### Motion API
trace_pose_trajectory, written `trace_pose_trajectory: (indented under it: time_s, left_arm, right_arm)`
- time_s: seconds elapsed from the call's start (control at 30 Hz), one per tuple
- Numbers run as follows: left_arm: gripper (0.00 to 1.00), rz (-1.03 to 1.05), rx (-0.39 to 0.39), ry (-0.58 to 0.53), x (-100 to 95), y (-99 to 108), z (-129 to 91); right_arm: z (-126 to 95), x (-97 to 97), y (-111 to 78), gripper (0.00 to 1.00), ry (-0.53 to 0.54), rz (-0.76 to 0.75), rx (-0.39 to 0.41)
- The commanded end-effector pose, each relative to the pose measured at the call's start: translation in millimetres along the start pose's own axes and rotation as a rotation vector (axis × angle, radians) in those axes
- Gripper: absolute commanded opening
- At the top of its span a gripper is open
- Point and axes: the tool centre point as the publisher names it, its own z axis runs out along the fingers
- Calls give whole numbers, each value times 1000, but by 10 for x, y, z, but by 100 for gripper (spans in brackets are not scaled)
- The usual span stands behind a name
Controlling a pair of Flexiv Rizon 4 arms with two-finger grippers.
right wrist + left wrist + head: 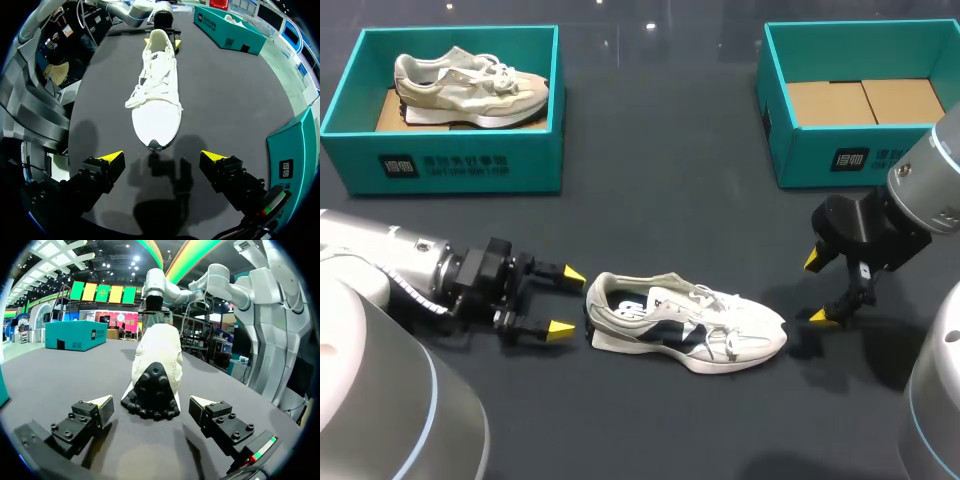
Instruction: Take the shoe out of the shoebox, open the shoe tongue, remove and reinsert the insole, then place the shoe into the shoebox
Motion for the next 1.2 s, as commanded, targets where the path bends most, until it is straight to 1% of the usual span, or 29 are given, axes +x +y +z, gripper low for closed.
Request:
trace_pose_trajectory:
  time_s: [0.03,0.4,0.9,1.2]
  left_arm:
    - [100,-1,2,0,-32,5,71]
    - [100,11,5,-1,-49,-5,181]
    - [100,22,-4,20,-10,-22,364]
    - [100,18,-4,17,-54,-18,456]
  right_arm:
    - [-9,20,-4,100,-3,0,1]
    - [-9,20,-4,100,-3,0,1]
    - [-9,20,-4,100,-3,0,1]
    - [-9,20,-4,100,-3,0,1]
